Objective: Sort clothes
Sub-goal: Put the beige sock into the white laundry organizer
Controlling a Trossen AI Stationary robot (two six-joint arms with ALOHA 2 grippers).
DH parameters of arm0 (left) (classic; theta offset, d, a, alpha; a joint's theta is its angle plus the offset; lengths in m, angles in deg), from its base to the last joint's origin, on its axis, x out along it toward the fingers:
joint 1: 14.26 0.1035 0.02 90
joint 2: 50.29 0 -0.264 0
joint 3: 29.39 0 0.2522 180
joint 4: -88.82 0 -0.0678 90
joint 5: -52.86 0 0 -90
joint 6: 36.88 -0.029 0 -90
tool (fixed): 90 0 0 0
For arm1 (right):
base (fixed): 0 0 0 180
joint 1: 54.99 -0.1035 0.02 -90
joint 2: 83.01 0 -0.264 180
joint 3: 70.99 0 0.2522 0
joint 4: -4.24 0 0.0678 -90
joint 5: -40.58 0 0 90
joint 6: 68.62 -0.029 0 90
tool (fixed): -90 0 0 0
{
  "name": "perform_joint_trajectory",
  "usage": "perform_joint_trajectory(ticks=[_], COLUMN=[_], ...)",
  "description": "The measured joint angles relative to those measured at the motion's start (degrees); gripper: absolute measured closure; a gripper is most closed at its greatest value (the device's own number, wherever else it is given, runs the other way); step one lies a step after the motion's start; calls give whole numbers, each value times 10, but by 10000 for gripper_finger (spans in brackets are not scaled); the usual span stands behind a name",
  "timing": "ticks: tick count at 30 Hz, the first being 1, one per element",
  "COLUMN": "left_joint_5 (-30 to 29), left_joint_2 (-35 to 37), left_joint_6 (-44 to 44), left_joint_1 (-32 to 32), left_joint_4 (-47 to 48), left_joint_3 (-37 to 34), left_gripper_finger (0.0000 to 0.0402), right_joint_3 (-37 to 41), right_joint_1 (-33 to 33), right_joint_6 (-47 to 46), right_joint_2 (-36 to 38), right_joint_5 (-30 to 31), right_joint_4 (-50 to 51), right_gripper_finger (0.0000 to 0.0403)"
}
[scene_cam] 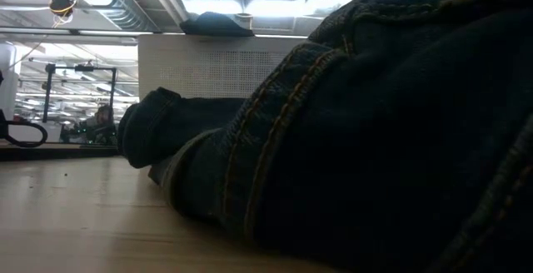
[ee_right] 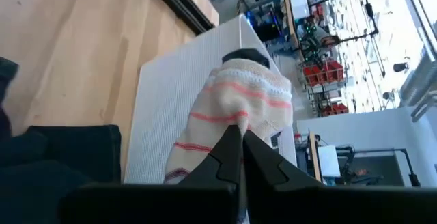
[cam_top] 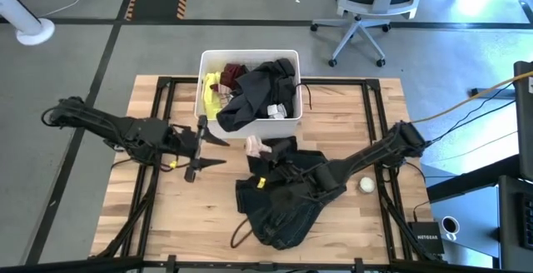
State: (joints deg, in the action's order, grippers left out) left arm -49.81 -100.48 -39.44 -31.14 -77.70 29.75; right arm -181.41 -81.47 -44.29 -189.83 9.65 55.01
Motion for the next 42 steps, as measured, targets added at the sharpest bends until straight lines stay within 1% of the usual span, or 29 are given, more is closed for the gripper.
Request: perform_joint_trajectory(ticks=[3, 10, 13, 16, 18, 25, 32, 35, 42], left_joint_5=[18, 20, 0, -22, -23, -24, -28, -39, -52], left_joint_2=[-27, -85, -93, -100, -110, -142, -130, -119, -117], left_joint_6=[-2, -31, -44, -51, -56, -119, -129, -131, -141], left_joint_1=[-2, -8, -8, -8, -8, -10, -13, -17, -19], left_joint_4=[-12, -50, -63, -63, -64, -62, -62, -61, -37], left_joint_3=[0, 0, 0, 0, 0, 0, 0, 0, 0], left_gripper_finger=[188, 188, 188, 188, 188, 188, 188, 199, 256], right_joint_3=[0, 0, 0, 0, 0, 0, 0, 0, 0], right_joint_1=[-14, -18, -18, -18, -21, -24, -24, -24, -24], right_joint_6=[0, 1, 1, 8, 15, 41, 44, 45, 45], right_joint_2=[3, 3, 3, 3, 3, 3, 3, 3, 3], right_joint_5=[11, 14, 13, -6, -9, -7, -24, -34, -47], right_joint_4=[0, 0, -2, -8, -14, -35, -35, -35, -40], right_gripper_finger=[395, 394, 394, 394, 394, 394, 394, 394, 395])
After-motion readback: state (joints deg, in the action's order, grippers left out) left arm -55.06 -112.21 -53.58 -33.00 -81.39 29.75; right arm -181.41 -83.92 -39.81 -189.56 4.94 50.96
